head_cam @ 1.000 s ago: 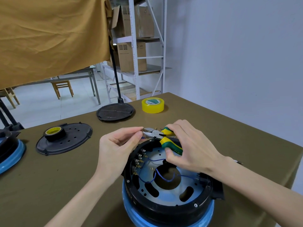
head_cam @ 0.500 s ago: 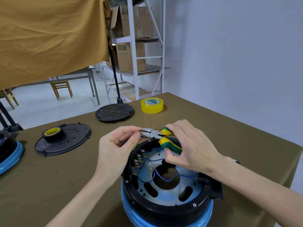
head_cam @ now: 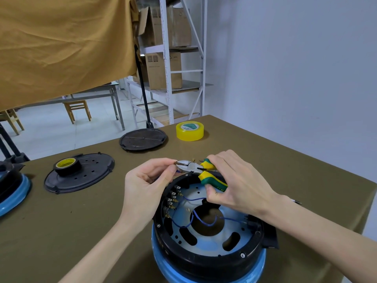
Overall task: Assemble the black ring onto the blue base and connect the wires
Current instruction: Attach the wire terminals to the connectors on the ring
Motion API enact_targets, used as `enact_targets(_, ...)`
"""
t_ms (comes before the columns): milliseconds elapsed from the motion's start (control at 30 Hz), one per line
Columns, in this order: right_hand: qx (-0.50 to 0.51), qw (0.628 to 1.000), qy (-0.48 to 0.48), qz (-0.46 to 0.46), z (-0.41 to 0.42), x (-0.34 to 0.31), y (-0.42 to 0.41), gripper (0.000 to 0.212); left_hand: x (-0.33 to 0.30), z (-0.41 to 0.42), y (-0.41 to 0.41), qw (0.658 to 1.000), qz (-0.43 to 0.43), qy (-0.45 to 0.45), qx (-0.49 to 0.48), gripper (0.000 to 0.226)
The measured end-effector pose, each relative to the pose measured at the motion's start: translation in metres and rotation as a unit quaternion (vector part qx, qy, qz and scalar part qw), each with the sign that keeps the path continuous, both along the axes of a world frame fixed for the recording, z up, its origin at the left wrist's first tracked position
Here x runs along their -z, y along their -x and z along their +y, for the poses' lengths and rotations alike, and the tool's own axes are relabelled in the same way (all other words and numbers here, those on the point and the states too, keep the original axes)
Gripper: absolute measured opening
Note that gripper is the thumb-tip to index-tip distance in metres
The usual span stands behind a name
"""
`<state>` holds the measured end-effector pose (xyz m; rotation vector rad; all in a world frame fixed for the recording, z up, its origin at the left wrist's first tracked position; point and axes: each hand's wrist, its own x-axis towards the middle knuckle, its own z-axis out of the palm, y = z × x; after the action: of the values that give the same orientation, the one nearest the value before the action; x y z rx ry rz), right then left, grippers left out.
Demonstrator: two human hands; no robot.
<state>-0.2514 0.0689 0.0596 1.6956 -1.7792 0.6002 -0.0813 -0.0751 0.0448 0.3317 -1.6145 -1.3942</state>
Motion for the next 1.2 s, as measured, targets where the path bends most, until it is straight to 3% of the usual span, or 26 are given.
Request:
enact_targets(233, -0.007, 1.0, -0.016, -0.009, 0.0, -0.001, 0.001, 0.051, 0.002, -0.001, 0.001, 1.0, -0.006, -0.009, -0.007, 0.014)
enact_targets(367, -0.002, 0.994, -0.008, -0.108, 0.002, 0.002, 0.008, 0.054, 0.004, -0.001, 0.002, 1.0, -0.014, -0.022, -0.014, 0.009)
enact_targets(533, 0.174, 0.946, -0.012, -0.273, 0.0, 0.012, 0.063, 0.039, 0.001, 0.002, 0.002, 0.996, -0.078, 0.027, -0.019, 0.018)
enact_targets(700, 0.358, 0.883, -0.15, -0.264, 0.003, 0.041, 0.125, 0.035, 0.004, 0.005, 0.002, 0.988, -0.126, 0.079, -0.037, 0.023)
enact_targets(900, 0.383, 0.858, -0.211, -0.269, -0.001, 0.042, 0.138, 0.048, 0.006, 0.001, 0.004, 0.99, -0.135, 0.034, -0.018, 0.015)
enact_targets(967, 0.328, 0.891, -0.15, -0.274, -0.003, 0.032, 0.122, 0.044, 0.005, 0.0, 0.004, 0.99, -0.141, 0.029, -0.001, 0.011)
enact_targets(1033, 0.188, 0.925, -0.019, -0.328, -0.004, 0.017, 0.094, 0.025, 0.004, 0.002, 0.005, 0.989, -0.143, 0.02, 0.018, 0.008)
enact_targets(1067, 0.108, 0.925, 0.025, -0.363, -0.004, 0.007, 0.076, 0.015, 0.003, 0.003, 0.005, 0.989, -0.145, 0.014, 0.027, 0.007)
enact_targets(1133, -0.023, 0.914, 0.013, -0.405, -0.004, -0.01, 0.041, 0.008, 0.001, 0.005, 0.005, 0.988, -0.148, 0.003, 0.043, 0.005)
enact_targets(1200, -0.092, 0.893, -0.069, -0.436, -0.008, -0.021, 0.012, 0.013, -0.002, 0.006, 0.004, 0.988, -0.141, -0.014, 0.059, 0.008)
